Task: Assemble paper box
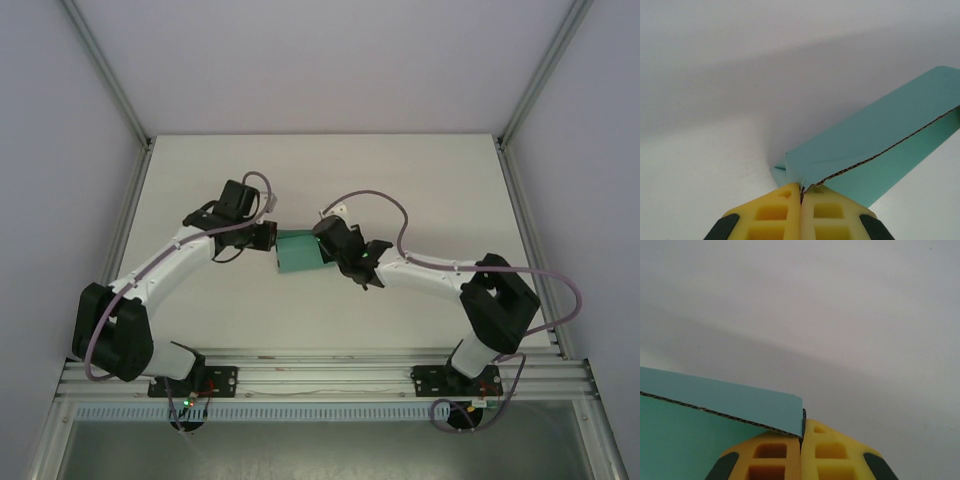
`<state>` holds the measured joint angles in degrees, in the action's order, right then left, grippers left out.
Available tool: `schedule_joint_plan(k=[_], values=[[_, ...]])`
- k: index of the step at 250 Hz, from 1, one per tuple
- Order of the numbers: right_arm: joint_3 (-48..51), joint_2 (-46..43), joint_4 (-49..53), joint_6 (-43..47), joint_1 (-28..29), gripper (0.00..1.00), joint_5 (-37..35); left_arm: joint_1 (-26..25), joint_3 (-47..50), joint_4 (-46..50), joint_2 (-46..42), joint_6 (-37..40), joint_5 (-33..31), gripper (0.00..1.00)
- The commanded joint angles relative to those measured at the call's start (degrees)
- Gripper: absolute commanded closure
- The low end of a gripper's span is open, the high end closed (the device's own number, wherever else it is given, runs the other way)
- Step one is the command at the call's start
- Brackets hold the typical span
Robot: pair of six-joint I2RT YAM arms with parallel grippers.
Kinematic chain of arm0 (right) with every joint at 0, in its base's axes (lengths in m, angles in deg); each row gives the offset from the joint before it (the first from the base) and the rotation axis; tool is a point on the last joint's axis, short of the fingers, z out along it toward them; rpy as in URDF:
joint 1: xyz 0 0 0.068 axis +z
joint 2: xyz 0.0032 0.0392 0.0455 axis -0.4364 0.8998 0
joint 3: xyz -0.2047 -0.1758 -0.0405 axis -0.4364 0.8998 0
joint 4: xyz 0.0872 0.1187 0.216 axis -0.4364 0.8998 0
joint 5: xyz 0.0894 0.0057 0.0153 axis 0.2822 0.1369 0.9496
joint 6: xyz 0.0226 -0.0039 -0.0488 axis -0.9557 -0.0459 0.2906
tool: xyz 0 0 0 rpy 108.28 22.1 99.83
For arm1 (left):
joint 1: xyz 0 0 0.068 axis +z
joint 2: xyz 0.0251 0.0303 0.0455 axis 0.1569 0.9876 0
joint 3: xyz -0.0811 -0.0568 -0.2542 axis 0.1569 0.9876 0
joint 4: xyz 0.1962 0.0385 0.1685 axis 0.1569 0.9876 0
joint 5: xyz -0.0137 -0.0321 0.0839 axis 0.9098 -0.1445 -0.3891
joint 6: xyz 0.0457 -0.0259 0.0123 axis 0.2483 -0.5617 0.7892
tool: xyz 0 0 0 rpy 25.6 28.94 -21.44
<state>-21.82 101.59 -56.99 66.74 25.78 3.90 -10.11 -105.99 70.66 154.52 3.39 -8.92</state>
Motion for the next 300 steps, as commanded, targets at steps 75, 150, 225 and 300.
schedule_joint_plan(k=[75,150,225,300], values=[[6.4,4.8,2.7,6.0,5.7,1.0,-6.9,1.1,-5.5,6.3,5.4,-16.0,11.0,1.0],[7.1,6.1,2.2,6.0,7.1,1.0,-8.0,3.6,-6.4,7.7,7.6,-17.9,17.7,1.0],[7.4,6.9,2.0,6.0,7.1,1.0,-7.5,5.8,-11.4,15.4,10.8,-14.2,22.1,1.0],[6.4,7.7,3.1,6.6,7.1,1.0,-8.2,7.5,-15.9,21.0,13.4,-11.0,21.6,1.0]])
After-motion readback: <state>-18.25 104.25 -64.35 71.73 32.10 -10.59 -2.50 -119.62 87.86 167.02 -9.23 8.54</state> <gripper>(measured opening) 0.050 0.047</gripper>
